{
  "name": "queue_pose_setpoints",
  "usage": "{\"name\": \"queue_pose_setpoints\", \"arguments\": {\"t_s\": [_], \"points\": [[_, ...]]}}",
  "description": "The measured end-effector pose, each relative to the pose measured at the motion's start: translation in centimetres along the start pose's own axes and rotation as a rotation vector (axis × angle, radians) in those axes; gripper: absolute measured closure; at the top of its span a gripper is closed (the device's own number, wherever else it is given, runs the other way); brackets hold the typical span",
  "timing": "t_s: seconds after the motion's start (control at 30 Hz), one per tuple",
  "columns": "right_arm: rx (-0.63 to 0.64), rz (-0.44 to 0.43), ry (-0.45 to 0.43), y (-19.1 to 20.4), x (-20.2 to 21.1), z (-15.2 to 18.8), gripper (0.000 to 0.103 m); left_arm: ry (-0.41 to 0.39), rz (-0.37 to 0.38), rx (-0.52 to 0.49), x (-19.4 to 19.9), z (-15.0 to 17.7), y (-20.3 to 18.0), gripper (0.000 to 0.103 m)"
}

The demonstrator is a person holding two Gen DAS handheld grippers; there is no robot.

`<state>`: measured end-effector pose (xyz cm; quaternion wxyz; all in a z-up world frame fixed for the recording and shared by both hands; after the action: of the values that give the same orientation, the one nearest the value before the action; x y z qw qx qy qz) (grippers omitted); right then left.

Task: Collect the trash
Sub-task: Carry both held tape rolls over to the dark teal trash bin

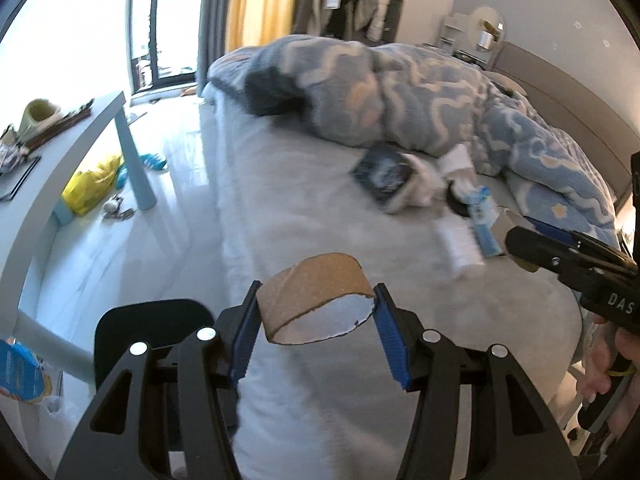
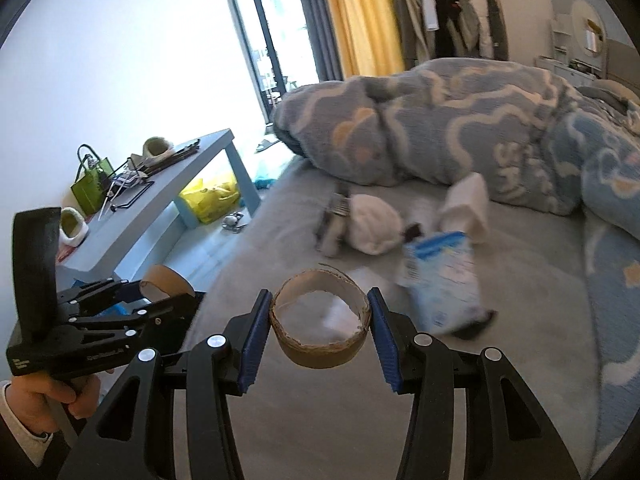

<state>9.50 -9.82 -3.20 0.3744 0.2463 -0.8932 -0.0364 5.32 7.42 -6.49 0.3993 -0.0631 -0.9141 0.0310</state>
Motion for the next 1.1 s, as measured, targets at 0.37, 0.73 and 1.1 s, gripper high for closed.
{"name": "queue_pose_setpoints", "arguments": {"t_s": [0.37,0.73,1.1], "points": [[0.071,-0.066,0.041,7.4,-3.8,-0.7,0.054,0.018,-0.047,0.077,0.9,1.3,7.3,0.045],[0.131,-0.121,0.081,13.2,-7.3,-0.6,0.054,0.101,-0.092,0.124,-0.4,4.3,13.4,0.045],[0.187,-0.162,0.125,17.7,-10.3,0.0,0.054,0.229,-0.093,0.207,-2.0,7.6,17.8,0.045]]}}
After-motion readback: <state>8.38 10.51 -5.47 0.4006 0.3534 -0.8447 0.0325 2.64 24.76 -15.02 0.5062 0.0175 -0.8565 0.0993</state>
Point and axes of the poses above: each gripper's, at about its wrist camera, not at the fingertips, and x roughly against the way its jaws point, y to its left, z to its underside, the point moved 3 cm from there along -x, roughly the way its jaws point, and after that the axes turned 4 degrees about -x, right-handed, at the moved point
